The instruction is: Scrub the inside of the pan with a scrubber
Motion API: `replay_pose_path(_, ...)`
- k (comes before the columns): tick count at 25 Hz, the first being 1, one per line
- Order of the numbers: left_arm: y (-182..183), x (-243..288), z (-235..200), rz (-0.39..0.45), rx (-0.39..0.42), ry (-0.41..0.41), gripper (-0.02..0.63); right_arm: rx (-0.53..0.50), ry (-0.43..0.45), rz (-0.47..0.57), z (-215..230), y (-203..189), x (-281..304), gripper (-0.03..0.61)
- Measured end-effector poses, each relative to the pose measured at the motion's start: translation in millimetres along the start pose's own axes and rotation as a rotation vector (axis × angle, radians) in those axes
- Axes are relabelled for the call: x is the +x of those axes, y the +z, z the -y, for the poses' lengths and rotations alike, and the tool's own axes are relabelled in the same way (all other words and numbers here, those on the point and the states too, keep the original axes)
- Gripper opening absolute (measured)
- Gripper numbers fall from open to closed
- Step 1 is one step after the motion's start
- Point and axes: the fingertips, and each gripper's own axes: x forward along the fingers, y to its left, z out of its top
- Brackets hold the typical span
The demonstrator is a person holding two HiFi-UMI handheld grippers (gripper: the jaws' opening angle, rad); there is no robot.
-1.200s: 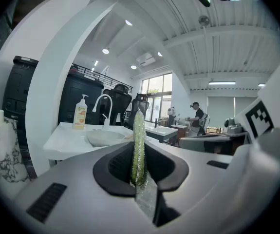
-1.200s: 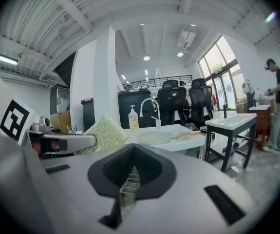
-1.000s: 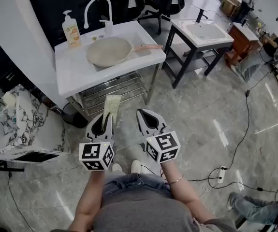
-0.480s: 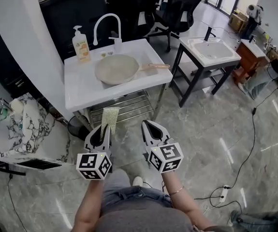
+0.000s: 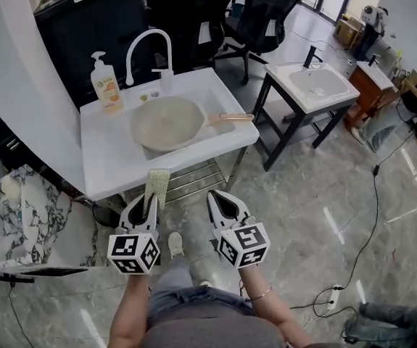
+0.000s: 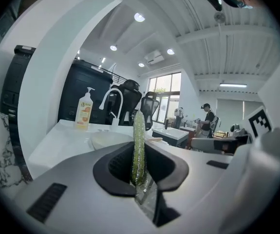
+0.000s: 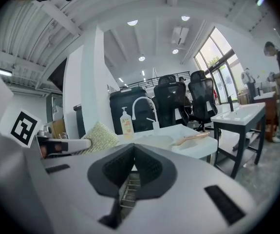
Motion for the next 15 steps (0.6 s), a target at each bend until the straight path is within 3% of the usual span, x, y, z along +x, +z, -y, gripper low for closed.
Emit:
replay_pose_path(7, 23, 80, -49, -0.030, -0.018, -0.031, 0.060, -0.002, -0.018, -0.005, 21, 28, 98, 0.011)
replay_pose_path(15, 48, 151, -90, -0.058, 0.014, -0.096, 0.060, 0.002, -0.064, -0.021, 35, 47, 188, 0.011)
